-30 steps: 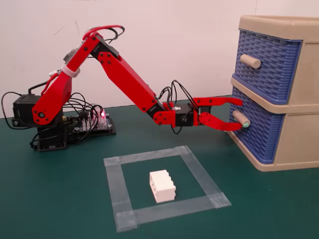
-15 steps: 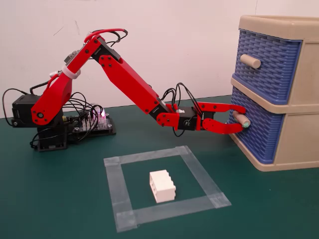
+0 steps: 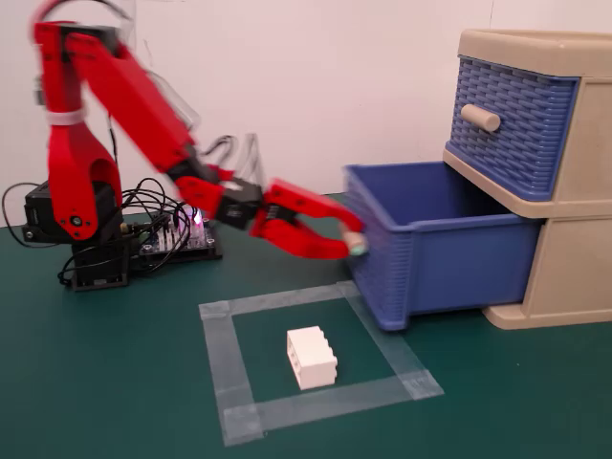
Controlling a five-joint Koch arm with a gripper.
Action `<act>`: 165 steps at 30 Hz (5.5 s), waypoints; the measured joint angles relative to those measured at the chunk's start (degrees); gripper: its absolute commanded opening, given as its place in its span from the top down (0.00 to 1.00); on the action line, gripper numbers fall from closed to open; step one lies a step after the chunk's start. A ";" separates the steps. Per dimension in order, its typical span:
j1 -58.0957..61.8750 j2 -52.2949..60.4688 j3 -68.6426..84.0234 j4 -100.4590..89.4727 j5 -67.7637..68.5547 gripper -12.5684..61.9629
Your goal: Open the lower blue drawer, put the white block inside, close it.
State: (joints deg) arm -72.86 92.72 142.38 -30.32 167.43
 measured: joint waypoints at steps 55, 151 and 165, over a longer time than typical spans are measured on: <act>26.89 -20.13 -52.91 79.98 -39.11 0.47; 29.44 -5.71 -91.23 144.58 -27.16 0.38; 72.95 39.02 -2.46 117.69 -87.63 0.37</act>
State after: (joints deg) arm 0.09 131.75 139.92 87.36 79.80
